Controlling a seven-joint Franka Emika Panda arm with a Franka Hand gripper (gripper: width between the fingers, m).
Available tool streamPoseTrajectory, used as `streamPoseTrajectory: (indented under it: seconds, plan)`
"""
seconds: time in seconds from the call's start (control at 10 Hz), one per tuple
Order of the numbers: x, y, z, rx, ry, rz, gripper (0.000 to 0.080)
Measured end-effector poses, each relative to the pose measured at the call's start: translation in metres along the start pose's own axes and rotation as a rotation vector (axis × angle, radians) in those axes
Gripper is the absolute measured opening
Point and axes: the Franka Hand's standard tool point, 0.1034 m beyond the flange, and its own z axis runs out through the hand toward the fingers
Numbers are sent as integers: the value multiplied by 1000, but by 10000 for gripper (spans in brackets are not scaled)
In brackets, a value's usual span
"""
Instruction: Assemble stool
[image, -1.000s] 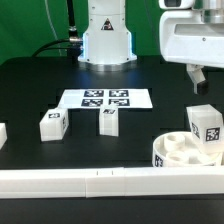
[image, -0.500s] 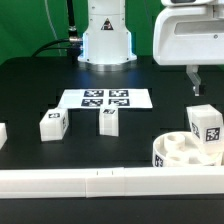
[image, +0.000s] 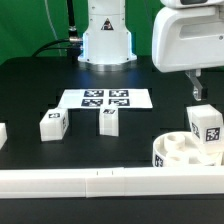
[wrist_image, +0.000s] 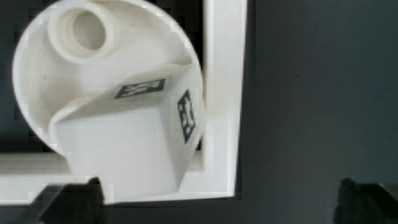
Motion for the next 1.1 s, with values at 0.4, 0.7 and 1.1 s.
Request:
streamPoseTrajectory:
  seconds: [0.4,0.7,1.1]
  plan:
    - [3,-4,4,-29,-16,-444,649]
    - [3,1,5,-40,-23,-648,649]
    - [2,12,10,-61,-62,-1108,649]
